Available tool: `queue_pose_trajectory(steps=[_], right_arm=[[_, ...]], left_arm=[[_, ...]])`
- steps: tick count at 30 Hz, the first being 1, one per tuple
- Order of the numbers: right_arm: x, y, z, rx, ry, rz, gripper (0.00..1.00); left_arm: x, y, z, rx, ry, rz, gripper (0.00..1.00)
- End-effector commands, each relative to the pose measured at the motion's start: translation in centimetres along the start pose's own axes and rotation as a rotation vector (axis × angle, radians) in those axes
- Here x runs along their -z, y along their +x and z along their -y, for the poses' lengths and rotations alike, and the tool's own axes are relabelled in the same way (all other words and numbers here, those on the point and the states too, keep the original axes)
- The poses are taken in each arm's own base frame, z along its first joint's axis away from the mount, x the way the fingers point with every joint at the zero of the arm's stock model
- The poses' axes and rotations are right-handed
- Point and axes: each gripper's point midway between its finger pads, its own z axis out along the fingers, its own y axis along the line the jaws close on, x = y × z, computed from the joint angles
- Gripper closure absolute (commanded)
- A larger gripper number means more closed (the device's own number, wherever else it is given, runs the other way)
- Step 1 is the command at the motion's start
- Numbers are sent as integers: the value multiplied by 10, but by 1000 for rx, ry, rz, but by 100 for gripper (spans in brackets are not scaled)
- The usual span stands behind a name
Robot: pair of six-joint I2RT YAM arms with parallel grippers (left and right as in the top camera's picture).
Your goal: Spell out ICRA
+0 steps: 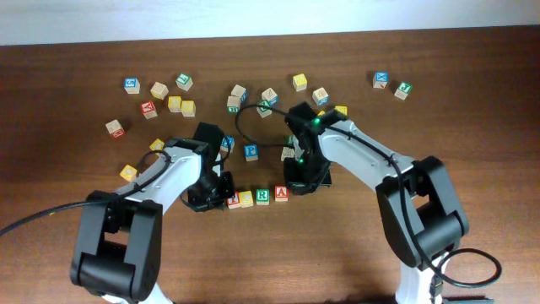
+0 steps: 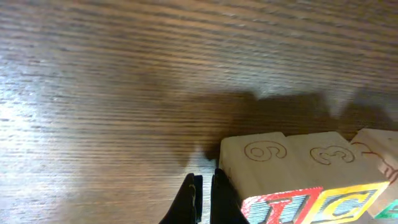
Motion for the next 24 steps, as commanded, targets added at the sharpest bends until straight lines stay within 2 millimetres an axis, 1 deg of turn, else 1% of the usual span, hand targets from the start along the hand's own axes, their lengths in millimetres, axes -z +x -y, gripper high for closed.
queue_pose_trajectory(steps=[1,5,8,10,12,14,16,20,22,24], right_arm=[[-14,4,9,-23,37,-5,96],[-17,-1,6,0,21,17,96],[-17,-7,-2,48,-17,40,96],[-16,-8,-8,54,-48,39,96],[-18,-5,-12,67,-47,36,96],[-22,0,-24,106,-46,36,96],[-25,2,-31,128,-48,40,96],[-25,4,-33,106,-55,34,96],[-25,8,-39,101,-89,14,96],[-25,8,-39,67,-90,10,96]], left_arm=[[-5,3,2,-11,7,-16,100],[-5,0,3,-14,14,-3,100],[-5,-2,4,-16,18,5,99],[-5,-2,5,-17,19,6,100],[-5,-3,5,-17,19,7,100],[-5,-3,5,-18,21,11,100],[-5,-5,6,-19,24,18,100],[-4,-5,10,-21,47,13,100],[-4,-5,11,-22,49,16,100],[-4,-5,11,-22,48,16,100]])
